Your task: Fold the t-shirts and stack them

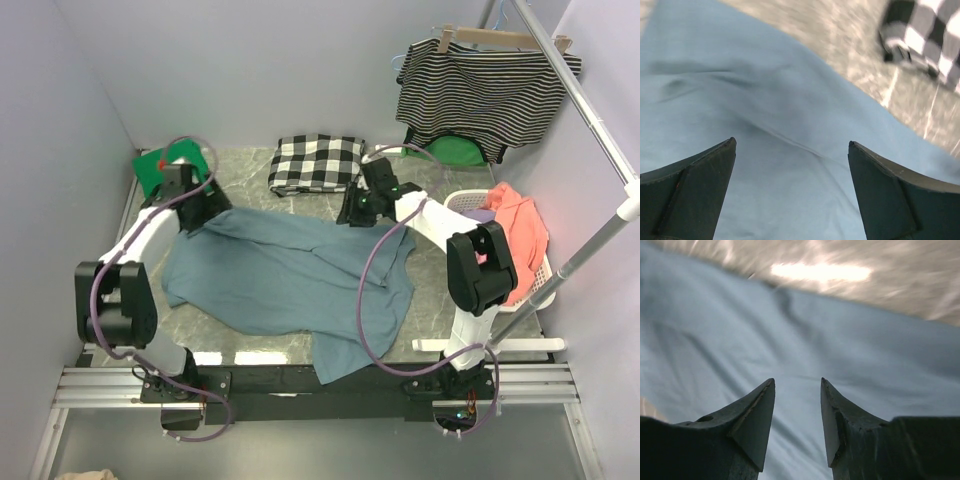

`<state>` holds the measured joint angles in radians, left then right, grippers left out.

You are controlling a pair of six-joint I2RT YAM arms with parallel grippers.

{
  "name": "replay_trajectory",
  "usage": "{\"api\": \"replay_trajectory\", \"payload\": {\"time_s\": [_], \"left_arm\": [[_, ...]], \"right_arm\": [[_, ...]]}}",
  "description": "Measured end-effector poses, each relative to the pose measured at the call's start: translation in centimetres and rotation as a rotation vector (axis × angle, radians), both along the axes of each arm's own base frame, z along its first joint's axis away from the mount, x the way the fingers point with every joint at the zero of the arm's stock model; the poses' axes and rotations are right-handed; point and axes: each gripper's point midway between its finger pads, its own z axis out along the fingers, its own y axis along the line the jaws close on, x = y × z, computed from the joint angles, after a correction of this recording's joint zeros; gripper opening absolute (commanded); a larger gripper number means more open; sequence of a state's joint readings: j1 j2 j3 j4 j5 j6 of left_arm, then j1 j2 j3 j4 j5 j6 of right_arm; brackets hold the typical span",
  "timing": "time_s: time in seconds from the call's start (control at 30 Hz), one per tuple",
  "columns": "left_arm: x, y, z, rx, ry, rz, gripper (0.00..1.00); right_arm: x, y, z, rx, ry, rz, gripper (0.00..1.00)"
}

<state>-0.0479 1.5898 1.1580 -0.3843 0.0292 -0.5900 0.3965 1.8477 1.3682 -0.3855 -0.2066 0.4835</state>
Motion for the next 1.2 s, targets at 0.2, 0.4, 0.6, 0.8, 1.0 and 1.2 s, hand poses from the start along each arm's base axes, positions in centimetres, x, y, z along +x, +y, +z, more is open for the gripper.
{"api": "replay_trajectory", "payload": {"time_s": [0.2,0.4,0.6,0.8,1.0,1.2], "left_arm": [[-1.9,5.5,-3.7,-0.07,0.047,0.214,0.99],[-1.7,6.9,-5.6,-0.108,0.074,0.304,0.99],[-0.9,8.2,-6.0,-0.071,0.057,0.352,0.99],[-0.3,9.8,-5.8,-0.028,0.023,0.419,0.99],[0.2,10.7,-7.8,-0.033,0.047,0.478,0.99],[1.6,11.4,-8.1,-0.036,0.024,0.511,0.91]], "right_arm": [[-1.4,2.3,0.1,0.031,0.015,0.077,0.49],[-1.5,2.2,0.0,0.028,0.014,0.083,0.49],[-1.7,2.2,-0.2,0.029,0.019,0.094,0.49],[-2.6,2.7,-0.8,0.055,0.055,0.124,0.49],[-3.4,3.6,-1.6,0.06,0.077,0.163,0.48],[-4.7,4.3,-2.6,0.058,0.109,0.192,0.48]]}}
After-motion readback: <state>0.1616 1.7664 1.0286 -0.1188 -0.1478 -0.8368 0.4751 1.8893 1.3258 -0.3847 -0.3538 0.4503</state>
